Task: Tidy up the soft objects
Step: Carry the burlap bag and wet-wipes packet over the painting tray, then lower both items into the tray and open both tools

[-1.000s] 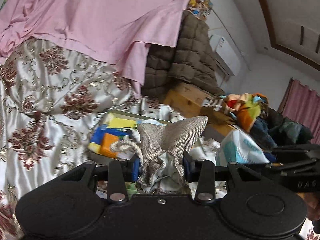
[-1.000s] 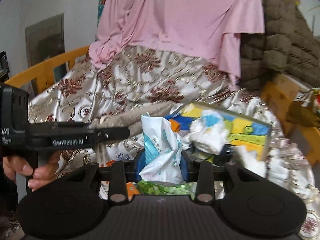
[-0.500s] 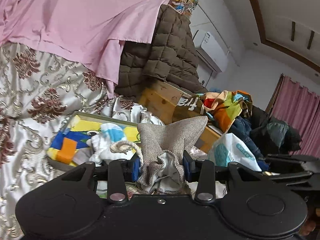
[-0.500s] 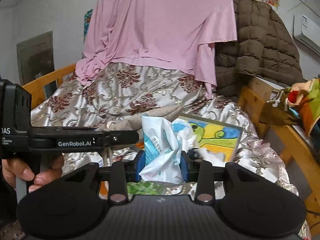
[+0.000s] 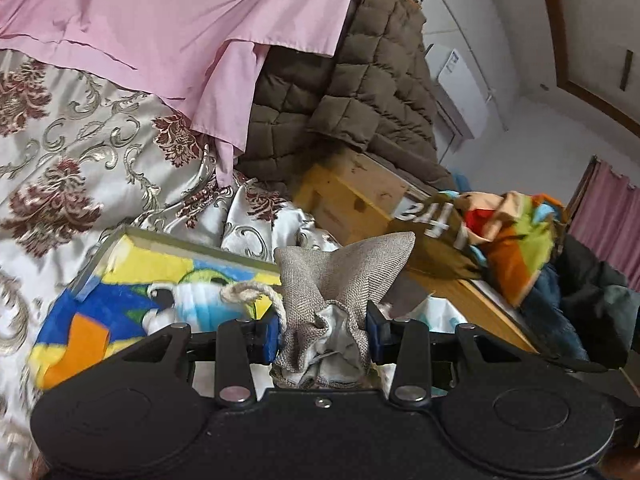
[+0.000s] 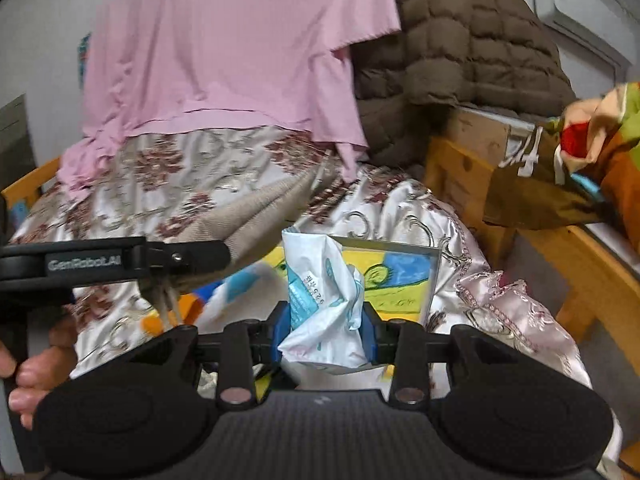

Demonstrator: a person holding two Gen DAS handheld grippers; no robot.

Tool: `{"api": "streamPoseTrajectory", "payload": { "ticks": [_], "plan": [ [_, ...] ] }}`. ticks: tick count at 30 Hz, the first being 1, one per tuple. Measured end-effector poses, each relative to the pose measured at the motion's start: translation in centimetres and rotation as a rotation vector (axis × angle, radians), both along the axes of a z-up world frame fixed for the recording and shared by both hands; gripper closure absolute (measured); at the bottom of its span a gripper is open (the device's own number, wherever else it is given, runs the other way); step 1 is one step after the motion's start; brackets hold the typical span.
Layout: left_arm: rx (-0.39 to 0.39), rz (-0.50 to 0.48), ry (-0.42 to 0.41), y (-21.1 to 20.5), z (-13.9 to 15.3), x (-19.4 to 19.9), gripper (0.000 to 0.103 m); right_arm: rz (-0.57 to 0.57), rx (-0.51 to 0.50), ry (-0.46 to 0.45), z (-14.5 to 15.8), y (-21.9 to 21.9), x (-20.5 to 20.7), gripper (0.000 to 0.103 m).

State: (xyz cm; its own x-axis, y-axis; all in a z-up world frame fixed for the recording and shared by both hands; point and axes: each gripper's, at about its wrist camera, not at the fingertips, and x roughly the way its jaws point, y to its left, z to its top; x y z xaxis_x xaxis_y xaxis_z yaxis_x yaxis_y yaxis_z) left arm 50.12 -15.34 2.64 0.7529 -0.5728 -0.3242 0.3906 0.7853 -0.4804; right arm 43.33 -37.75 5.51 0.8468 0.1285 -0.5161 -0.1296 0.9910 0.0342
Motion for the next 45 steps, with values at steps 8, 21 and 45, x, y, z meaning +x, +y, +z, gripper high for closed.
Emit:
{"api": "streamPoseTrajectory", "payload": {
  "ticks": [8,21,45],
  "plan": [
    [0.072,-0.033,0.069,-2.7,-2.4,6.7,0.061,-0.063,0.026,0.046,-3.1,-1.4,6.2,0.063],
    [0.153,-0.007,0.123,-3.5,-6.6,8.1,0.06,-0.076,-0.032,0.071,-6.7,-1.4,7.4,0.062],
    [0.197,0.016,0.147,-3.9,-7.7,7.8,0.058,-0.079,-0.052,0.065,-7.1,-1.7,7.3,0.054]
  ]
}}
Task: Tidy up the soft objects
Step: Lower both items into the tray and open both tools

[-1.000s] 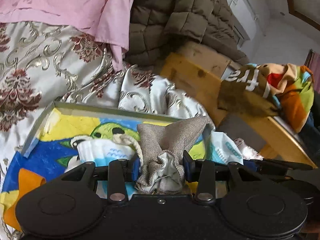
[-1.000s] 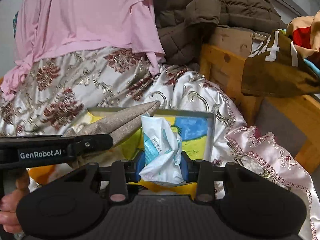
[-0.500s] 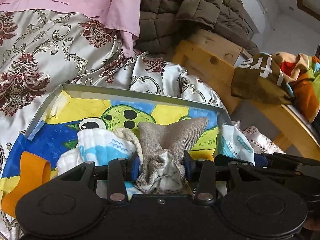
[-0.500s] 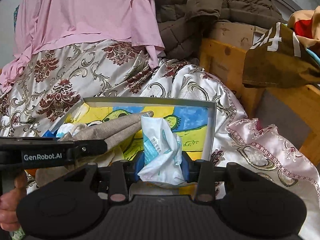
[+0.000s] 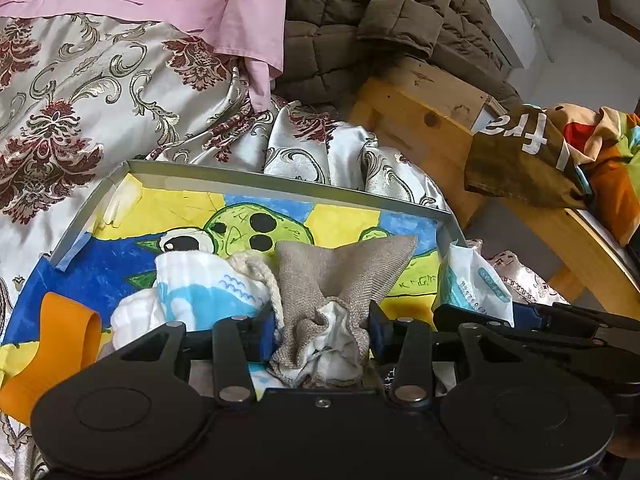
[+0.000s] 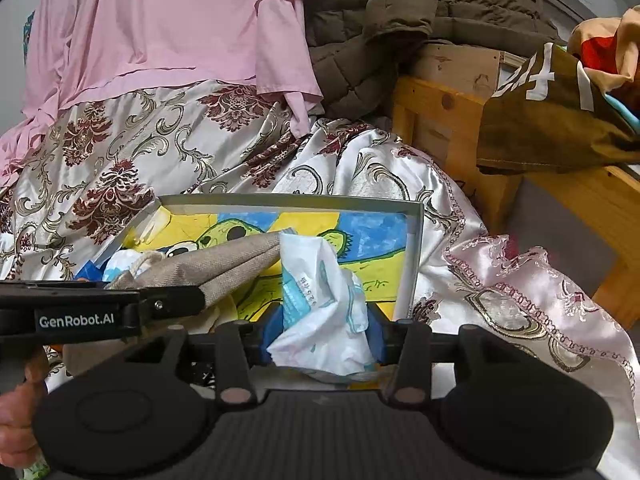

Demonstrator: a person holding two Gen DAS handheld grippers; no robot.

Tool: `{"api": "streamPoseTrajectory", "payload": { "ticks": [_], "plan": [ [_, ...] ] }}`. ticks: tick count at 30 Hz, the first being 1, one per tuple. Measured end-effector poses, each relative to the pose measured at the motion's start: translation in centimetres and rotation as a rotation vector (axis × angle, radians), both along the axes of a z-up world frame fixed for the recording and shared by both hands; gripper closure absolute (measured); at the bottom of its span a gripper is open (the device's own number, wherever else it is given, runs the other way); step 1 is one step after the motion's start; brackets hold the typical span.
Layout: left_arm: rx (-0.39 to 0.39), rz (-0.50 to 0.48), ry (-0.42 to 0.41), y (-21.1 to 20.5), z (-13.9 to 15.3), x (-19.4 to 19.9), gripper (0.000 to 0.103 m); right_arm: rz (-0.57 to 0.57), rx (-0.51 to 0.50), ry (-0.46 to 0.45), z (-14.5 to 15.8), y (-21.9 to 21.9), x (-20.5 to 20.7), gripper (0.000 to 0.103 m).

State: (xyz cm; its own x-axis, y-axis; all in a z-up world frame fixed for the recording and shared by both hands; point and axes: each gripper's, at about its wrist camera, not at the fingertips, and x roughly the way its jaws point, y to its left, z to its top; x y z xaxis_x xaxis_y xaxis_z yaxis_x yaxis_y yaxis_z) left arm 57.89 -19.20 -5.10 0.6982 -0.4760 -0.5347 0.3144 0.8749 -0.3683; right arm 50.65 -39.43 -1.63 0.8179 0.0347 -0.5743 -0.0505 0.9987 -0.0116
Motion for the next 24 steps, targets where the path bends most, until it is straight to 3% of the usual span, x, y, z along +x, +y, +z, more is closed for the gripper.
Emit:
{"api": "streamPoseTrajectory", "payload": {
  "ticks": [24],
  "plan": [
    [0.013,0.031,-0.045,0.1,2.0,-1.7,0.028,-0.051,-0.015,-0.047,1.7,-1.1,-2.5,0.017]
  ]
}}
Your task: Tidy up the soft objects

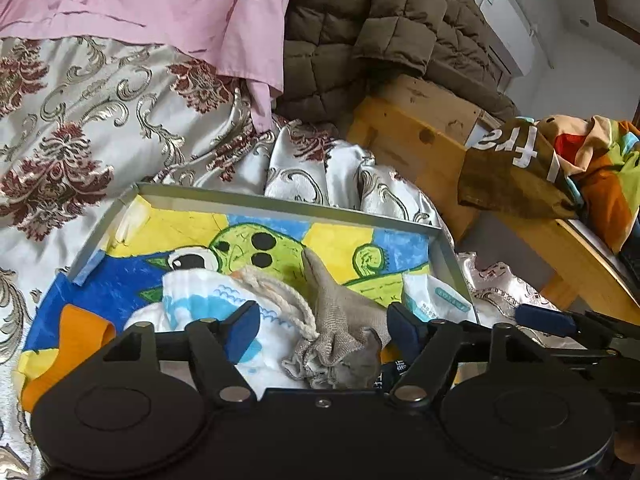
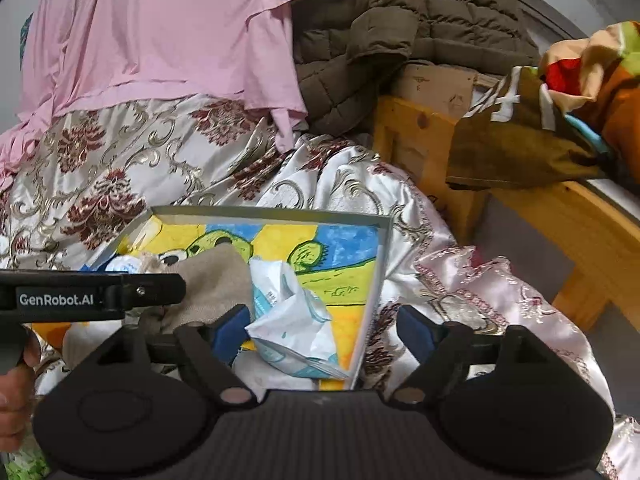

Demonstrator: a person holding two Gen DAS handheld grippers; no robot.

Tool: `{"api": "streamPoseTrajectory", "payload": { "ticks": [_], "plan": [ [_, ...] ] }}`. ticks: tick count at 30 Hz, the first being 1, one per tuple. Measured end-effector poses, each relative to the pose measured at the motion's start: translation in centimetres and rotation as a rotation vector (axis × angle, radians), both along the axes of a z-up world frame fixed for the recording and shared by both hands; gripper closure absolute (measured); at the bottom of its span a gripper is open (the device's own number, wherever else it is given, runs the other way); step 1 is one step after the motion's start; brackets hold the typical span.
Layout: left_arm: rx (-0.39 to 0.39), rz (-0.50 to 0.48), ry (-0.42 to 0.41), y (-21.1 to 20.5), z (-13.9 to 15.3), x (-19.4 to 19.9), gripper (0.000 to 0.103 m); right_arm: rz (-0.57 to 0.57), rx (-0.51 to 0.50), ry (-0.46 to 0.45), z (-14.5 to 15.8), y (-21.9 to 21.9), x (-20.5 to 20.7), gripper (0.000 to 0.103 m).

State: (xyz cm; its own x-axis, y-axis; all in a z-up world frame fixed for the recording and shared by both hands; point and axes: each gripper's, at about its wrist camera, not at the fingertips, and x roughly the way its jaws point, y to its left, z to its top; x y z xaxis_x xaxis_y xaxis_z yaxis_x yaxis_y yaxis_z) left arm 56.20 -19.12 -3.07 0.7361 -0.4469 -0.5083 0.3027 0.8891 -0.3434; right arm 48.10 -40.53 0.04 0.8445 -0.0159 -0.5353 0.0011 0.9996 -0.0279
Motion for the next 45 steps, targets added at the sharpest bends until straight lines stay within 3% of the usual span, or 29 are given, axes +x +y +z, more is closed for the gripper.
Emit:
{"api": "streamPoseTrajectory", "payload": {
  "ticks": [5,16,21,31,38,45],
  "plan": [
    [0.012,0.029,-0.031,0.4,0.8,-0.7,0.02,-0.014,0.009,-0.018,0.8,-0.3,-0.7,0.012],
    [0.0,0.076,-0.082,1.8,2.2,-2.9,0.017,-0.054,0.031,-0.059,2.6,-0.6,-2.8,0.009],
    [0.008,0.08,-0.107,2.2,2.8,-4.4,0.006,-0.072,0.056,-0.069,3.4,-0.7,-4.1,0.003],
    [0.03,0.087,-0.145,3.5,4.3,-7.6,0.002,-0.077,0.074,-0.08,5.0,0.2,-6.5,0.0],
    [0.001,0.09,-0.173,4.6,5.9,-10.0,0.001,-0.07,0.094,-0.087,6.1,1.0,-8.4,0.0],
    [0.037,0.085,-0.217,4.9,7.3,-12.5,0.001,-0.077,0.103,-0.1,7.1,1.4,-10.4,0.0]
  ]
}}
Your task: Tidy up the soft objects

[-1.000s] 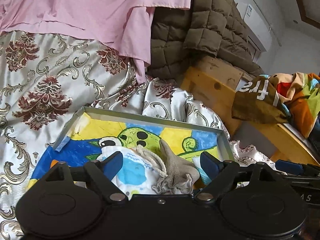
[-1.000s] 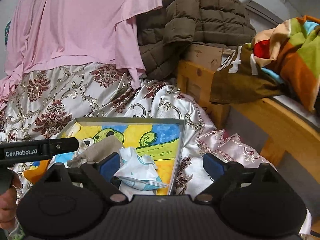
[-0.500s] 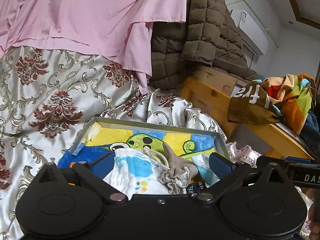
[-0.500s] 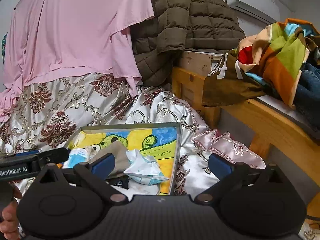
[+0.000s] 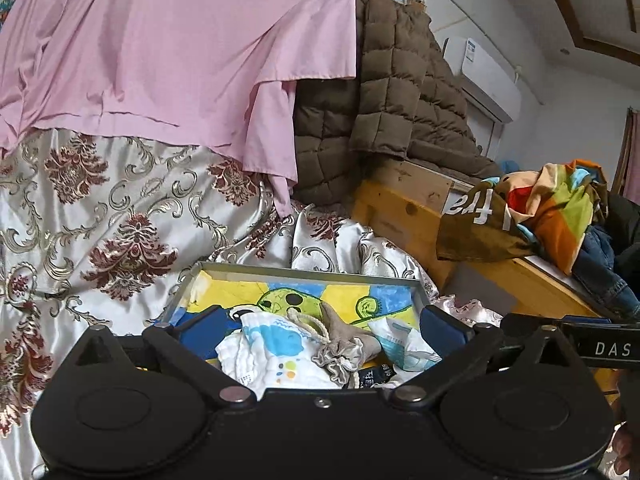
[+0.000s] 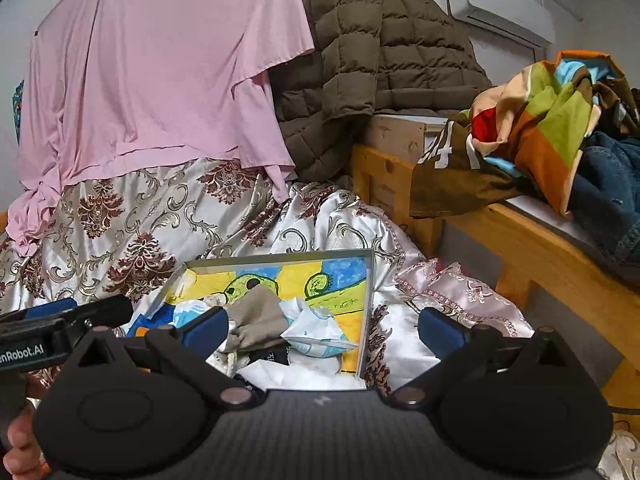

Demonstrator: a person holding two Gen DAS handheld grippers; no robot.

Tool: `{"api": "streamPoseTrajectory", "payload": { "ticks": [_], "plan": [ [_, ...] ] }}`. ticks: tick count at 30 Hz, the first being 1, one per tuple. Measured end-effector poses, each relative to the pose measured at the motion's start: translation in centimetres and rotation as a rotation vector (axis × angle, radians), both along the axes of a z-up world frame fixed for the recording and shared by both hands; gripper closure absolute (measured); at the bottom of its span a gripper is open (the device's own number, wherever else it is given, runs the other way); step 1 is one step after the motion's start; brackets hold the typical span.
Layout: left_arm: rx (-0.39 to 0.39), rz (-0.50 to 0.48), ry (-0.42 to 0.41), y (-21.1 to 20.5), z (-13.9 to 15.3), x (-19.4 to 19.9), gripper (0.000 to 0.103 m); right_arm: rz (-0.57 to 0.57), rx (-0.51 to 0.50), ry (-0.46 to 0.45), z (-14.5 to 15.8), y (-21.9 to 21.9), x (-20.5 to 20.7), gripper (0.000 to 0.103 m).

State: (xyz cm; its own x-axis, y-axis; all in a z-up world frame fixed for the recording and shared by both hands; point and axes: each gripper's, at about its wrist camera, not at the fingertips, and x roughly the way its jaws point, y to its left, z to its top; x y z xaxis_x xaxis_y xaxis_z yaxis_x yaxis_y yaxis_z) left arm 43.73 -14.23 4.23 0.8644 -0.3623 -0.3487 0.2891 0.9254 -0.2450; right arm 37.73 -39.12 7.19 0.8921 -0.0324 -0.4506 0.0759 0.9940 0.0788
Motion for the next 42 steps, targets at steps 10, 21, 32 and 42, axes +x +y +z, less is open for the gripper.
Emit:
{"api": "streamPoseTrajectory", "payload": {
  "ticks": [10,21,32,42],
  "plan": [
    [0.032,0.036,-0.032,0.3,0.7,-3.5,0.001,-0.013,0.004,-0.025,0.5,0.6,-3.2,0.0],
    [0.048,0.089,-0.058,1.3,0.4,-6.7,0.001,-0.023,-0.003,-0.074,-0.4,1.6,-6.9,0.0],
    [0.059,0.188,-0.059,2.9,-0.3,-10.4,0.001,-0.03,0.002,-0.136,-1.2,2.4,-10.7,0.0],
    [0.097,0.231,-0.089,4.3,-1.0,-14.8,0.001,0.003,-0.051,-0.201,-1.6,5.0,-14.6,0.0]
  ]
}}
